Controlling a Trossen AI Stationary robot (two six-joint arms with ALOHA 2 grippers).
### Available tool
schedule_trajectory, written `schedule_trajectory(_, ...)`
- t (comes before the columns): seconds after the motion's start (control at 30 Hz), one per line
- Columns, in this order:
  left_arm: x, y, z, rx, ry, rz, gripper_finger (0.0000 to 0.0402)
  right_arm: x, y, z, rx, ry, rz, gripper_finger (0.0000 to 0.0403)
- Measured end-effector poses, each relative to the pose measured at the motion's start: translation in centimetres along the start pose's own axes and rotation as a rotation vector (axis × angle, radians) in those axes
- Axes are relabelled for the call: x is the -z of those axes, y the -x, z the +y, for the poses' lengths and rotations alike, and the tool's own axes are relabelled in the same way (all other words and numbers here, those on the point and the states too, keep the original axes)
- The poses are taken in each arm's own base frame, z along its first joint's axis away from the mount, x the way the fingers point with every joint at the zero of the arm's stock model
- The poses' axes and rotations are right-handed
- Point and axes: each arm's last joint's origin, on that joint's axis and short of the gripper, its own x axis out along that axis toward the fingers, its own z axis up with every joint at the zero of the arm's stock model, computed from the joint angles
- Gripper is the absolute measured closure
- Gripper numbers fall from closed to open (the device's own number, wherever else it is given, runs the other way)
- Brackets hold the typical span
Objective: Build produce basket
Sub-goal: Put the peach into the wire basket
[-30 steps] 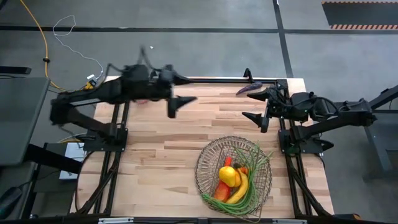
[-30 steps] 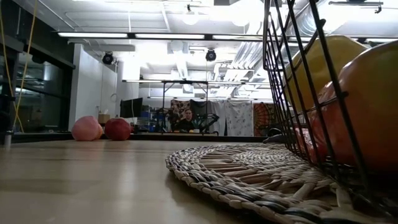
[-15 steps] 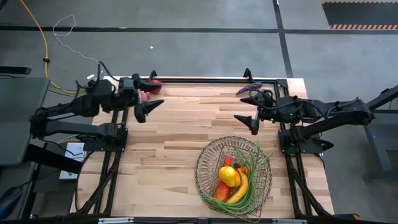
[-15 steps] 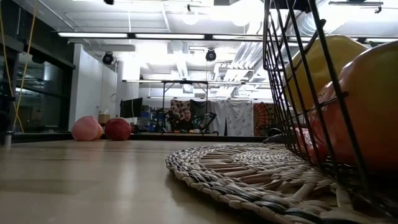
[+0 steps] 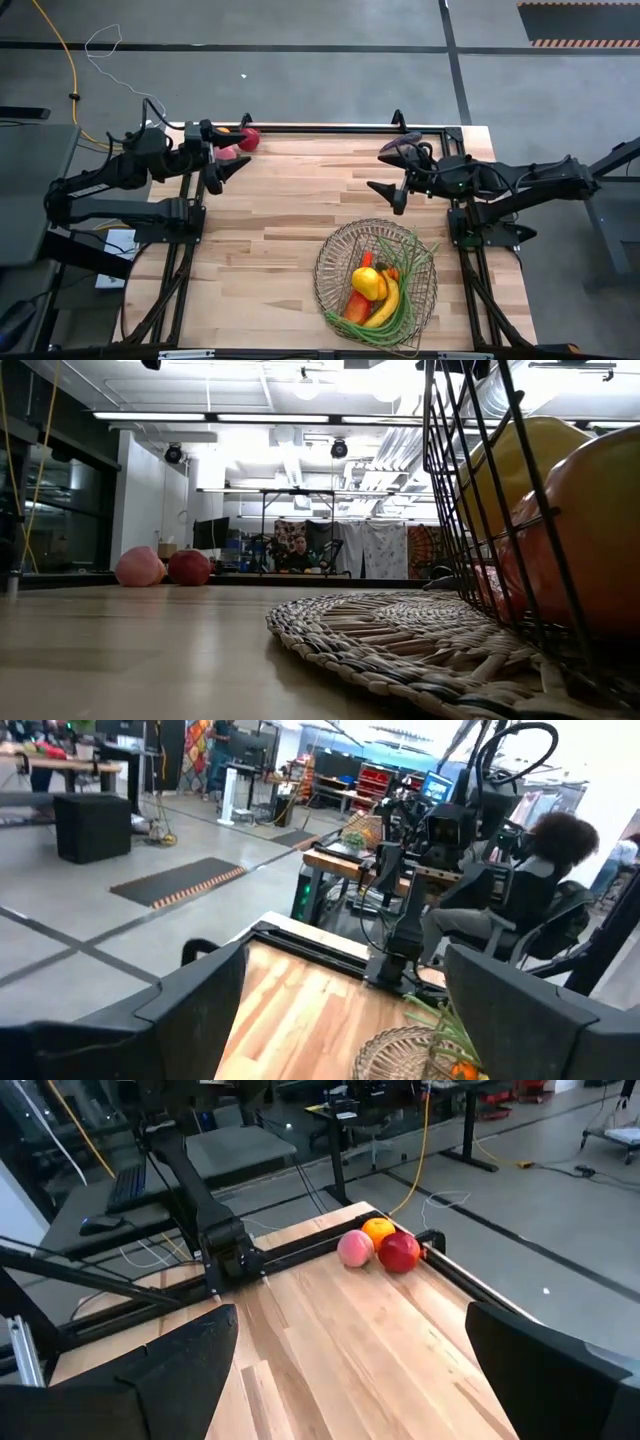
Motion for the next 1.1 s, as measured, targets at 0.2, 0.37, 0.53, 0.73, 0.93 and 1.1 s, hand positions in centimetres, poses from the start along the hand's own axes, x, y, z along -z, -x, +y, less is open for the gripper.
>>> schedule_trajectory(0.2, 0.3, -0.6, -0.3, 0.010, 0.005, 0.027, 0.0074, -0.2, 0.3, -0.1, -0.004, -0.012, -0.012, 0.0020)
schedule_trajectory(0.37, 0.3, -0.9, -0.3, 0.013, 0.005, 0.018, 0.0074, -0.3, 0.3, -0.1, -0.011, -0.017, -0.021, 0.0020)
schedule_trajectory(0.53, 0.1, -0.9, -0.3, 0.011, 0.016, -0.003, 0.0074, -0.3, 0.3, 0.0, -0.019, -0.017, -0.019, 0.0020)
schedule_trajectory(0.73, 0.1, -1.1, 0.0, -0.112, 0.076, -0.026, 0.0074, -0.3, 0.3, 0.0, -0.027, -0.017, -0.016, 0.0020)
schedule_trajectory(0.93, 1.5, -3.0, 1.6, -0.431, 0.199, 0.072, 0.0074, -0.3, 0.3, 0.0, -0.027, -0.038, -0.016, 0.0020)
schedule_trajectory(1.1, 2.6, -5.6, 5.1, -0.686, 0.237, 0.367, 0.0074, -0.3, 0.3, 0.0, -0.027, -0.045, -0.016, 0.0020)
